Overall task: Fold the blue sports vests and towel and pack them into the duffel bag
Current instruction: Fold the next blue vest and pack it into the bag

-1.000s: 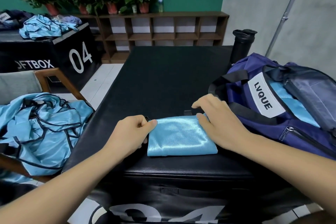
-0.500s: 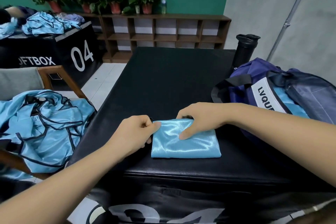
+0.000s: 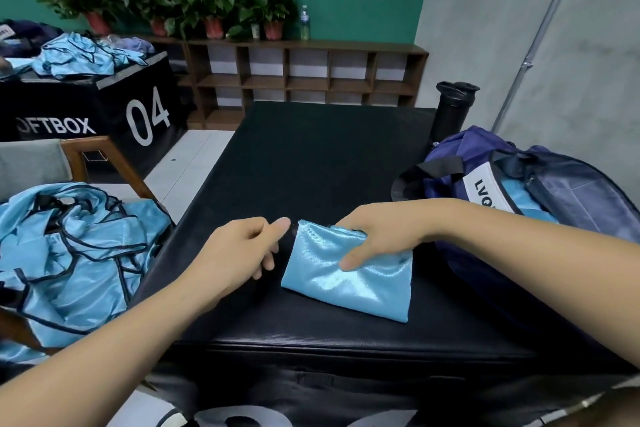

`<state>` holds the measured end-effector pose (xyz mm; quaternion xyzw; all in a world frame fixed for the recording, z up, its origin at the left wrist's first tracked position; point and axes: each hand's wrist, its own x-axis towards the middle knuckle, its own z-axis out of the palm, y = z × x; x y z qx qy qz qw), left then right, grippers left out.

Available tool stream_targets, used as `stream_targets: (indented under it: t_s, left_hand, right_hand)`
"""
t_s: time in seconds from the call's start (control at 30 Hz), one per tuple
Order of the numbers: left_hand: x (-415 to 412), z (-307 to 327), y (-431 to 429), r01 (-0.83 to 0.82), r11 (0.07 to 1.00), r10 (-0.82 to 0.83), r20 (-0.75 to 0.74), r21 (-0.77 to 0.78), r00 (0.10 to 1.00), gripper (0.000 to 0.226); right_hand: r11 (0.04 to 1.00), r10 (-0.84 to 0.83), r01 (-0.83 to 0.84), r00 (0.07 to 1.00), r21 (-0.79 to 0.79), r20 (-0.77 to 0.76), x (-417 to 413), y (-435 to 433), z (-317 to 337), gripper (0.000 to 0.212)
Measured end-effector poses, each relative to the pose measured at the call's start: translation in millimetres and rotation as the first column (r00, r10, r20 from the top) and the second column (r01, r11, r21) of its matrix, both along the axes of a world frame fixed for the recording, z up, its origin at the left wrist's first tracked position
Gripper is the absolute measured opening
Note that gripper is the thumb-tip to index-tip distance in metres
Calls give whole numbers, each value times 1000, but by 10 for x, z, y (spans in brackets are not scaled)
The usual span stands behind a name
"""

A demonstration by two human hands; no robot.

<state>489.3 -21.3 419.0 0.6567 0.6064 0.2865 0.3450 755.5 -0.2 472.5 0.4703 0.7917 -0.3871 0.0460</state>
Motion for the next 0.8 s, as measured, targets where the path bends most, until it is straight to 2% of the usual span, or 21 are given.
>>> stream_targets:
  t_s: [0.2,0.53,0.63,0.8]
  left_hand:
    - [149,73,19,46,999,-47,32,24,998,56]
    - [972,461,0,226,967,-221,-56,113,974,35]
    - [1264,579,31,262,954,-257,-55,148,965,30]
    - [1862,755,41,352,896,-355,-38,273,934,16]
  right_hand:
    - [993,-53,50,998,106,22,341,-187,427,20]
    - [936,-242,240,970,258,-24,1574,-632,1520,29]
    - [894,-319,279,946,351,60,2006,-659,1686,24]
    - [845,-424,246,849,475,315,2658,-517,1579,21]
